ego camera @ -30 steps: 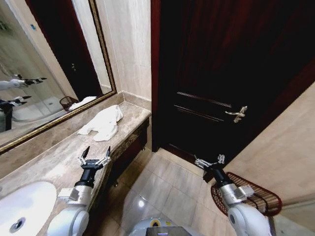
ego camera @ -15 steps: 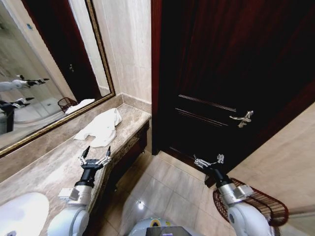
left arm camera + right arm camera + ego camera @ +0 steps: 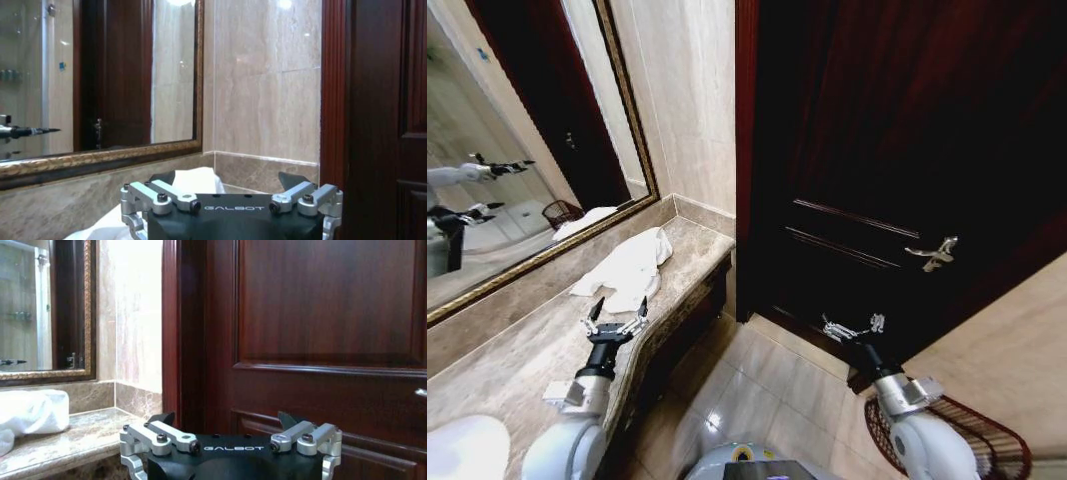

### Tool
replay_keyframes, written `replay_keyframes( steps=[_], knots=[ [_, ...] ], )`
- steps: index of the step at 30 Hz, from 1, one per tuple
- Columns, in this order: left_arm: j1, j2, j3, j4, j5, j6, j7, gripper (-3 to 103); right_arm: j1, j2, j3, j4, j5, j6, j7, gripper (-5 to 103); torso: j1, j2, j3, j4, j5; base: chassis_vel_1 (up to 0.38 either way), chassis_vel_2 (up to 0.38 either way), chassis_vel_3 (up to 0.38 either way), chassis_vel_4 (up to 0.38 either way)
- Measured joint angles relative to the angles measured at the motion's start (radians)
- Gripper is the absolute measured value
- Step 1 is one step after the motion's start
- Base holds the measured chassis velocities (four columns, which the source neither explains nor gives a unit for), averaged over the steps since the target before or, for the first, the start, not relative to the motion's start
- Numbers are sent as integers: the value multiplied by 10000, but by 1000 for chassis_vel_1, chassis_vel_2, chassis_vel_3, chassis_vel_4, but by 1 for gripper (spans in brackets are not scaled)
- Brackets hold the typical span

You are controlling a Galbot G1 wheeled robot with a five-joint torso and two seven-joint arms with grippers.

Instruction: Discard the used towel into the hamper.

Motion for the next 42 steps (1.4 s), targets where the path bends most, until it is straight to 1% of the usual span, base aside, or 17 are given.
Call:
replay_keyframes(
  steps=[5,6,10,12,13,14,15,16,18,19,21,27,29,32,37,39,42],
  knots=[
    [-1110,496,118,168,-271,1021,-392,100,30,10,-11,-29,12,-8,8,100,-6,2,-1,3,-2,0,0,0,0],
    [-1110,496,118,168,-271,1021,-392,100,30,10,-11,-29,12,-8,8,100,-6,2,-1,3,-2,0,0,0,0],
    [-2231,1087,302,382,-730,2373,-1036,100,53,-4,-8,-198,12,18,12,100,-4,2,-1,0,-1,0,0,0,0],
    [-2413,1186,328,448,-772,2550,-1152,100,74,-8,-24,-227,11,18,12,100,-4,2,-1,0,-2,0,0,0,0],
    [-2652,1332,386,534,-833,2809,-1356,100,110,-12,-41,-264,5,18,11,100,-4,2,0,3,-3,0,0,0,0],
    [-2908,1487,453,597,-952,3156,-1610,100,136,-15,-52,-306,-14,18,4,100,-3,2,0,1,-2,0,0,0,0],
    [-3254,1753,536,660,-1305,3810,-1946,100,170,-20,-63,-372,-61,18,-35,100,-3,2,0,3,-3,0,0,0,0],
    [-3254,1753,536,660,-1305,3810,-1946,100,170,-20,-63,-372,-61,18,-35,100,-3,2,0,3,-3,0,0,0,0],
    [-3660,2135,580,823,-1616,4556,-2099,100,228,-24,-105,-440,-130,19,-85,100,-3,2,0,1,-2,0,0,0,0],
    [-3660,2135,580,823,-1616,4556,-2099,100,228,-24,-105,-440,-130,19,-85,100,-3,2,0,1,-2,0,0,0,0],
    [-4119,2697,596,1275,-1844,5006,-2085,100,284,-28,-157,-496,-179,19,-104,100,-3,2,0,2,-3,0,0,0,0],
    [-5083,3676,694,2533,-2478,5154,-1933,100,389,-137,-174,-610,-183,0,-110,100,-3,2,0,1,-4,0,0,0,0],
    [-5204,3770,712,2715,-2490,5123,-1865,100,430,-163,-183,-629,-183,-15,-112,100,-3,2,0,1,-4,0,0,0,0],
    [-5800,4142,877,3516,-2534,4941,-1412,100,552,-272,-236,-670,-178,-104,-115,100,-3,2,0,0,-4,0,0,0,0],
    [-6067,4467,897,4214,-2769,4942,-1214,100,864,-430,-384,-787,-166,-267,-117,100,-3,2,0,1,-1,0,0,0,0],
    [-6252,4639,1007,4542,-3014,5114,-1170,100,942,-519,-413,-841,-137,-311,-119,100,-3,2,-1,9,-2,0,0,0,0],
    [-6619,4757,1240,4925,-3302,5379,-1012,100,918,-548,-373,-898,-131,-298,-116,100,-3,2,-1,4,-1,0,0,0,0]
  ],
)
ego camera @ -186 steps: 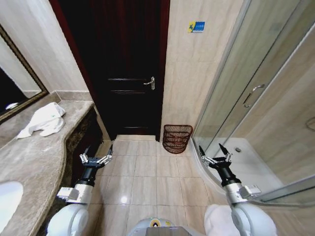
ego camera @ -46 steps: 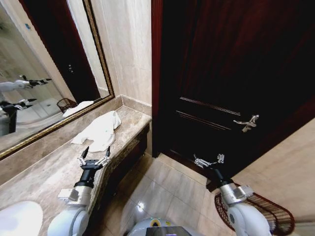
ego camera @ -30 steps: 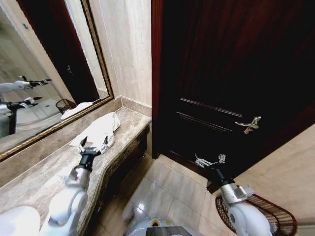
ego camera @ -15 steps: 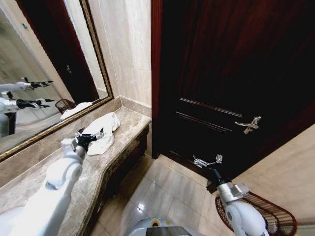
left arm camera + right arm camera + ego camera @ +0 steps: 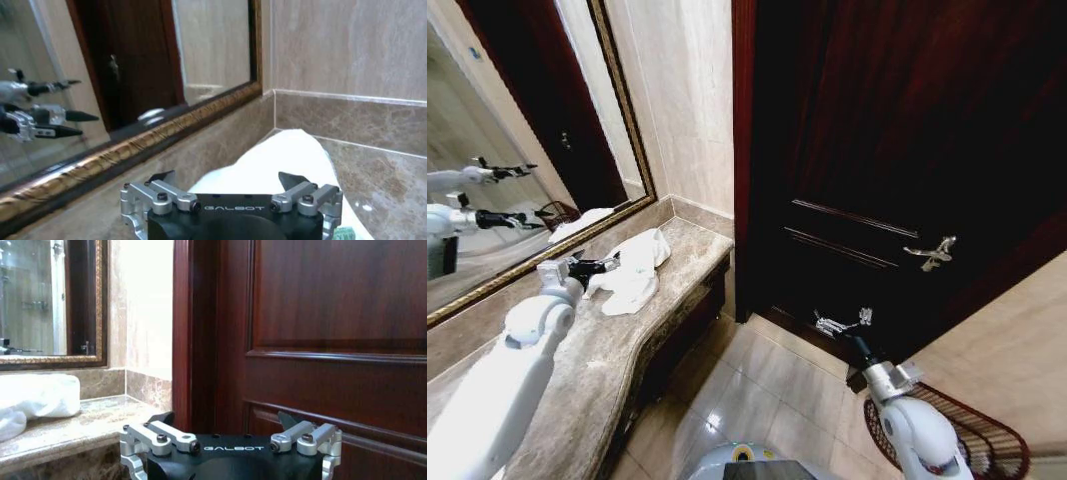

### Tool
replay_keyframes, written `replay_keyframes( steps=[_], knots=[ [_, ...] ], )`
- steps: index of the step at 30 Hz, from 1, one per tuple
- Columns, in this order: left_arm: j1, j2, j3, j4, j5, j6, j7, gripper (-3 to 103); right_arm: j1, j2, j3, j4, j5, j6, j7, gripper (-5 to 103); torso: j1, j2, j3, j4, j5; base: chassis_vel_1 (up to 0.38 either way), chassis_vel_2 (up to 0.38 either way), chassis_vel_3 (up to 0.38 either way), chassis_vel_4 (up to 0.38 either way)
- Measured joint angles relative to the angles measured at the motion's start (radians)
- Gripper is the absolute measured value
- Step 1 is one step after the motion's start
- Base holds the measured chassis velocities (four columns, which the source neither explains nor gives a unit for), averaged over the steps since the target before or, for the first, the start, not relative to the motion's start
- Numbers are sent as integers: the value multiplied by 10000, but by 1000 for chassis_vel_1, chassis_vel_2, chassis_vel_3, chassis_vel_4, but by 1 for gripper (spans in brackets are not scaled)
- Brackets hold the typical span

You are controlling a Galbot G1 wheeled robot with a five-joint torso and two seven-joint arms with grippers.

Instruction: Discard the used towel into the hamper.

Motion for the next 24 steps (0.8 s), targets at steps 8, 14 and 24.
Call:
replay_keyframes(
  steps=[8,14,24],
  knots=[
    [-947,73,963,1169,-519,362,452,100,-45,56,-1,-75,-51,97,4,100,0,0,0,-1,0,0,0,0,0],
    [-1804,59,1793,2126,-563,385,529,100,46,-3,-7,-60,1,-14,19,100,0,0,0,-3,2,0,0,0,0],
    [-2617,-188,2544,2838,-572,431,760,103,145,-103,74,-147,118,-55,87,100,0,1,0,-2,2,0,0,0,0]
  ],
)
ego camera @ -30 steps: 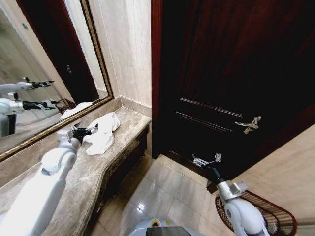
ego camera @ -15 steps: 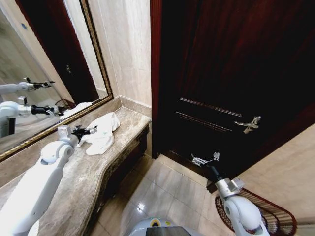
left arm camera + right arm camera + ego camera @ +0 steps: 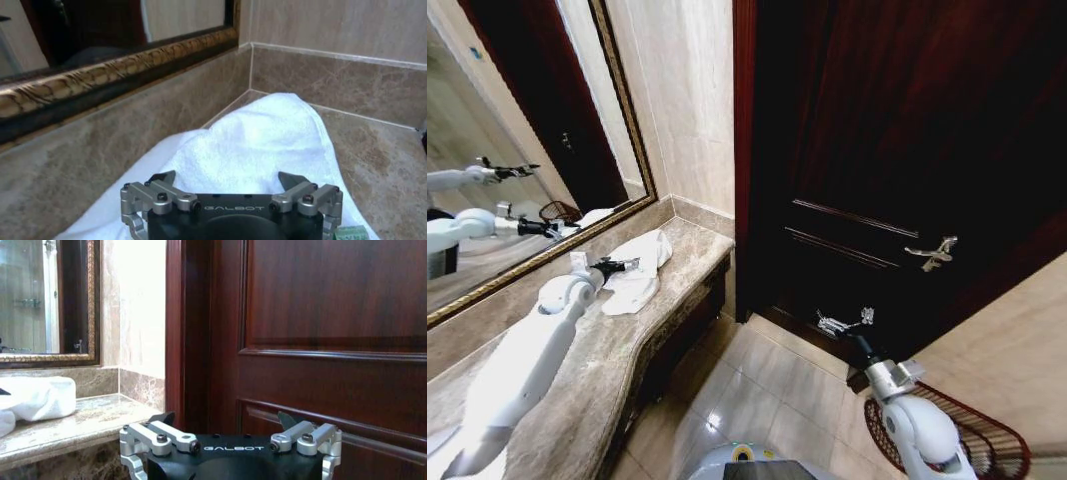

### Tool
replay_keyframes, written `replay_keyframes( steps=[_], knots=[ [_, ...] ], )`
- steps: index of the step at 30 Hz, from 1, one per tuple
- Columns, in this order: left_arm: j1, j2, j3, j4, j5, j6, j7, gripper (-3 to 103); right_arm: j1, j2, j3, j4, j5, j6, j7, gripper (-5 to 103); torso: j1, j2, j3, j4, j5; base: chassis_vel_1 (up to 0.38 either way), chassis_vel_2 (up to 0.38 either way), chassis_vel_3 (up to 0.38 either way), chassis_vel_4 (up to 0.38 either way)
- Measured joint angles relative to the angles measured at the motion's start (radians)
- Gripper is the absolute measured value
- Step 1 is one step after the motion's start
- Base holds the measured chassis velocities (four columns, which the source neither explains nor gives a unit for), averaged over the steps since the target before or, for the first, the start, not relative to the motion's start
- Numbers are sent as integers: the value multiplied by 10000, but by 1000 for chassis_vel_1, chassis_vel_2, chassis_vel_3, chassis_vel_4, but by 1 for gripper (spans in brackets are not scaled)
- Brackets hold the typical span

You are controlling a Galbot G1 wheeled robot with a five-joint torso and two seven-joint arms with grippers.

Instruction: Discard the used towel into the hamper.

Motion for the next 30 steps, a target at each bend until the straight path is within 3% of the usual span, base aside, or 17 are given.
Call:
replay_keyframes(
  steps=[6,10,12,15,21,23,24,30],
  knots=[
    [-69,-182,145,322,23,18,42,97,152,11,-10,-64,1,-38,17,100,0,-1,0,0,-2,0,0,0,0],
    [-25,-244,124,390,66,-49,63,82,182,33,-10,-110,26,-39,42,100,0,0,0,-1,-1,0,0,0,0],
    [14,-245,102,377,80,-64,65,82,182,43,-13,-120,31,-36,44,100,0,0,0,-1,-1,0,0,0,0],
    [107,-254,33,359,123,-89,68,70,185,65,-22,-136,36,-23,49,100,0,0,0,0,-1,0,0,0,0],
    [259,-284,-53,336,253,-118,120,55,177,22,0,-135,91,-3,64,100,0,0,0,0,-1,0,0,0,0],
    [265,-286,-57,336,260,-122,122,55,173,18,6,-134,104,5,65,100,0,0,0,0,-1,0,0,0,0],
    [270,-289,-62,335,271,-136,127,47,152,14,21,-131,121,20,67,100,0,0,0,0,-2,0,0,0,0],
    [245,-296,-54,337,282,-258,124,32,77,18,48,-122,137,85,68,100,0,0,0,0,-2,0,0,0,0]
  ],
)
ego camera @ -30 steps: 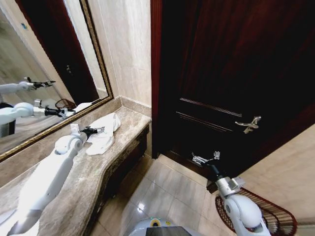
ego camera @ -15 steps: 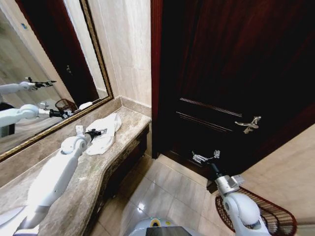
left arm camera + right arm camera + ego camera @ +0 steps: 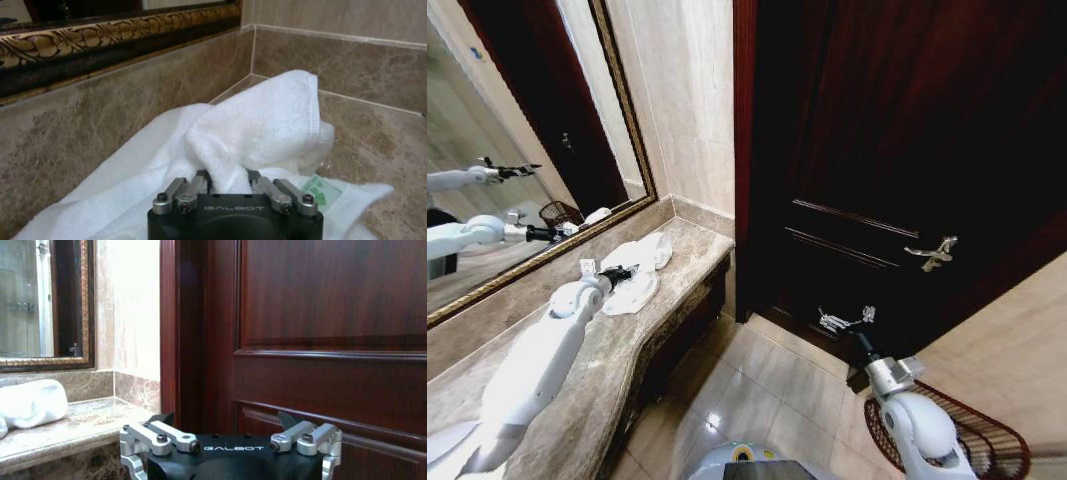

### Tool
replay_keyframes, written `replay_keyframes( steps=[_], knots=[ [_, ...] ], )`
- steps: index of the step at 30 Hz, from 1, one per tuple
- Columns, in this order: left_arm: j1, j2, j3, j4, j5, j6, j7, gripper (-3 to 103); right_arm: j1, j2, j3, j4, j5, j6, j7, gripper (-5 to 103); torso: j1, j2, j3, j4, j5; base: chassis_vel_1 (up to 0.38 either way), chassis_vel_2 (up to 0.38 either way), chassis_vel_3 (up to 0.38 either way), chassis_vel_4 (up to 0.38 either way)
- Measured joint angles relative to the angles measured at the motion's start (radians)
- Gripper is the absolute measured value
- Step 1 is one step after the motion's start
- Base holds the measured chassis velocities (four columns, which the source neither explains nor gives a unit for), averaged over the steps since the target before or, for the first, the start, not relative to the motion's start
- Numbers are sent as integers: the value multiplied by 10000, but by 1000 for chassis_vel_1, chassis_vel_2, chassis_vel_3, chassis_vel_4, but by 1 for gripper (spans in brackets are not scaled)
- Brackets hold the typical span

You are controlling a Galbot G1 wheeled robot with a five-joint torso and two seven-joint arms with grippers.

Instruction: Discard the used towel into the hamper.

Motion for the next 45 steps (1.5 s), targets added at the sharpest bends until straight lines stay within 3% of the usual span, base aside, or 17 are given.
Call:
replay_keyframes(
  steps=[3,10,19,26,32,34,36,38,45],
  knots=[
    [-2,-7,9,1,4,-25,-6,28,-5,3,6,1,3,10,0,100,0,0,0,0,-1,0,0,0,0],
    [-3,-44,35,-9,29,-507,-223,7,-4,0,11,11,14,22,6,100,0,0,0,0,-1,0,0,0,0],
    [243,78,-312,-786,194,-1091,-358,5,-8,52,-8,70,8,22,8,100,0,0,0,0,-2,0,0,0,0],
    [745,483,-1041,-2418,67,-1206,-496,5,-30,156,-79,132,-33,27,4,100,0,0,0,0,0,0,0,0,0],
    [1385,768,-1710,-4010,-39,-1785,-729,5,-109,208,-60,212,-38,29,93,100,0,0,0,2,0,0,0,0,0],
    [1656,839,-2030,-5001,-214,-1905,-1026,5,-210,214,-10,214,-30,89,126,100,-1,0,0,0,0,0,0,0,0],
    [1702,853,-2115,-5280,-290,-1906,-1162,5,-248,218,-1,223,-26,104,135,100,-1,0,0,0,2,0,0,0,0],
    [1830,873,-2345,-6247,-621,-1797,-1742,5,-331,252,12,279,-15,155,167,100,-1,0,0,-1,1,0,0,0,0],
    [2372,751,-2661,-8202,-1127,-1538,-2839,5,-411,387,0,552,1,170,266,100,-1,0,0,-1,2,0,0,0,0]
  ],
)
